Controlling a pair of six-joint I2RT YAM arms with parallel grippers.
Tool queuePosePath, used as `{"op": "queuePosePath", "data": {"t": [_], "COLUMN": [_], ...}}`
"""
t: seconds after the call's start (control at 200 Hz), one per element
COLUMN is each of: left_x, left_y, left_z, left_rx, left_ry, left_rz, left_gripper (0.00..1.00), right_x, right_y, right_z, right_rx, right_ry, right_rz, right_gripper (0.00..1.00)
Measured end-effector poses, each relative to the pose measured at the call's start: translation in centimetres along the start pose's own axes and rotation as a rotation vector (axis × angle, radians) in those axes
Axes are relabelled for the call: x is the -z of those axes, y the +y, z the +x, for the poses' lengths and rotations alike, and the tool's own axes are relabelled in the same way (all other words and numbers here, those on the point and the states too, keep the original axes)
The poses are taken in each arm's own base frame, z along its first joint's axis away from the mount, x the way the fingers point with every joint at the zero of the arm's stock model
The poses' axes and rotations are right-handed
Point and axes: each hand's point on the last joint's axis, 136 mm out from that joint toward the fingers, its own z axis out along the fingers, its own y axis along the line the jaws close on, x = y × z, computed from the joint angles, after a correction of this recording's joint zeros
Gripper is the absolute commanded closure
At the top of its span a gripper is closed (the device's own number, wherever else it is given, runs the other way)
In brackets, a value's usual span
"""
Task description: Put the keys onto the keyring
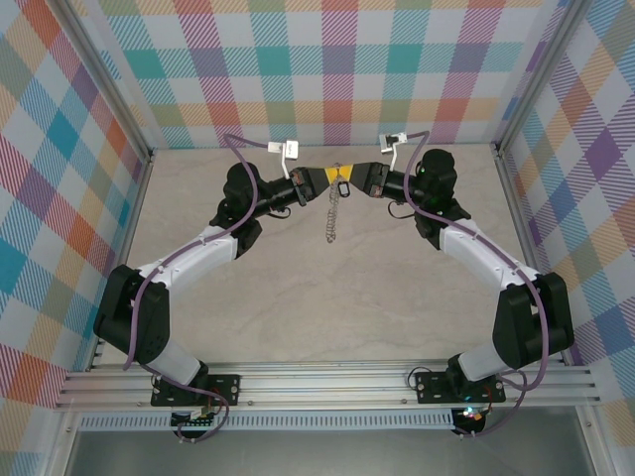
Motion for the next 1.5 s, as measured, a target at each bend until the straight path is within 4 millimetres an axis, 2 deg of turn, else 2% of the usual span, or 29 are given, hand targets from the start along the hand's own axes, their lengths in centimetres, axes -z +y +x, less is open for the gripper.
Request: {"op": "queuePosePath", "data": {"t": [0.07,0.325,0.505,0.71,0.825,1.035,1.285,1.4,1.5], "left_x": [0.0,0.0,0.0,0.2,0.6,1.1,1.5,1.3,1.0], "left_y": [0.0,0.1,0.4,1.0,0.5,-0.4,-1.7,-1.9,-1.6], "left_z": [0.0,0.0,0.2,0.5,0.3,-1.3,-3.0,-3.2,-2.8], "left_rx": [0.0,0.001,0.003,-0.012,-0.04,-0.104,-0.195,-0.217,-0.218], "left_ry": [0.0,-0.001,0.003,0.021,0.03,0.043,0.127,0.178,0.239], "left_rz": [0.0,-0.004,-0.018,-0.057,-0.067,-0.077,-0.065,-0.038,-0.017], "left_gripper": [1.0,1.0,0.78,0.67,0.62,0.61,0.61,0.65,0.73], "right_x": [0.0,0.0,0.0,0.3,0.8,1.2,1.1,1.1,1.2], "right_y": [0.0,0.0,-0.2,-1.3,-2.2,-3.4,-1.8,-1.2,-0.9], "right_z": [0.0,0.0,0.2,0.8,0.8,0.6,0.9,1.2,1.7], "right_rx": [0.0,0.0,0.012,0.01,0.006,0.009,0.069,0.082,0.081], "right_ry": [0.0,0.0,0.006,0.036,0.048,0.09,0.186,0.23,0.259], "right_rz": [0.0,0.0,0.007,0.033,0.048,0.045,-0.043,-0.081,-0.104], "right_gripper": [1.0,1.0,1.0,1.0,1.0,1.0,1.0,1.0,1.0]}}
